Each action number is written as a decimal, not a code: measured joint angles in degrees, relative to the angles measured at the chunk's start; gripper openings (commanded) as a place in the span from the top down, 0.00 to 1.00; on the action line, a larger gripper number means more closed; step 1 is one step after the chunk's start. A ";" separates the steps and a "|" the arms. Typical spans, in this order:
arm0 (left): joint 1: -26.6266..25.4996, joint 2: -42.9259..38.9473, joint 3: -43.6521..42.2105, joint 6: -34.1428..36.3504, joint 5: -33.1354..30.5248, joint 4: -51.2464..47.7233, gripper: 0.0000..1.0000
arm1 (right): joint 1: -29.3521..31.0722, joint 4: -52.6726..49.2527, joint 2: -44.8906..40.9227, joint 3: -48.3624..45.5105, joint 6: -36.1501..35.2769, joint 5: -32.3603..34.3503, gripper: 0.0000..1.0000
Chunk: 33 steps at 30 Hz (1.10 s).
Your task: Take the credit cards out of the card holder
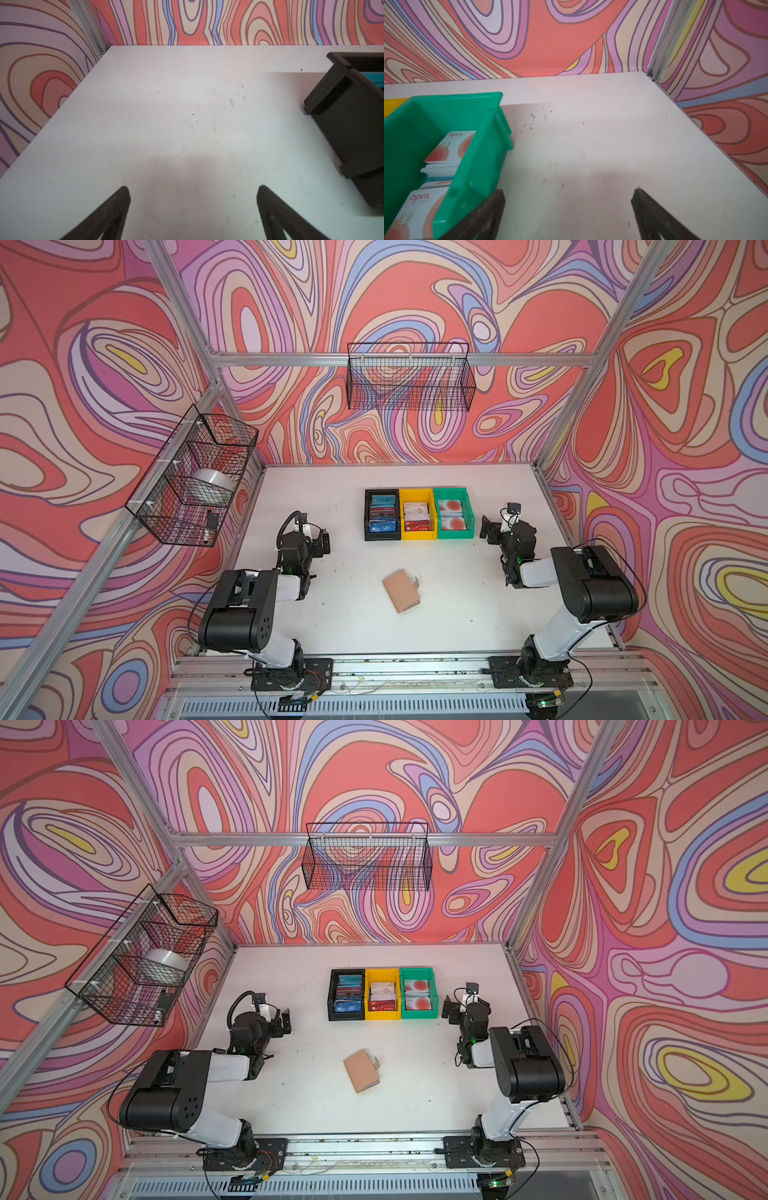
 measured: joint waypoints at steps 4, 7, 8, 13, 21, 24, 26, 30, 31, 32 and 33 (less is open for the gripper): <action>0.00 0.00 0.00 0.00 -0.02 0.00 0.06 | 0.00 0.00 0.02 0.00 0.00 0.00 0.03; 0.00 -0.02 0.00 0.00 0.00 0.00 0.06 | 0.00 0.00 0.00 0.00 -0.02 0.00 0.07; 0.00 -0.02 0.00 0.00 -0.02 -0.02 0.07 | 0.00 0.02 0.00 0.00 -0.02 0.04 0.09; 0.00 -0.07 0.13 0.09 0.42 -0.48 0.10 | 0.87 0.31 -0.61 -0.28 -0.46 1.73 0.12; -0.24 -5.11 7.56 0.87 2.95 -14.58 0.11 | 9.22 -17.75 -13.29 6.49 -5.09 3.76 0.22; -1.11 -8.15 12.66 0.15 5.33 -22.16 0.17 | 13.70 -29.86 -16.59 14.62 -5.57 1.25 0.29; -2.49 -10.32 14.64 -0.17 6.82 -26.14 0.21 | 16.39 -36.50 -17.75 18.73 -5.29 -0.98 0.33; -8.92 -15.10 16.15 -0.11 7.96 -34.91 0.37 | 22.23 -47.98 -20.06 20.92 -2.71 -7.93 0.45; -10.12 -16.00 16.26 -0.24 8.44 -36.70 0.40 | 23.54 -50.31 -20.37 20.79 -1.75 -10.01 0.48; -11.28 -17.20 16.37 -1.09 9.38 -39.08 0.42 | 25.03 -52.57 -20.63 20.52 -0.85 -12.28 0.50; -11.78 -18.05 16.39 -2.23 10.36 -40.57 0.45 | 26.14 -54.12 -20.85 20.20 0.13 -14.03 0.52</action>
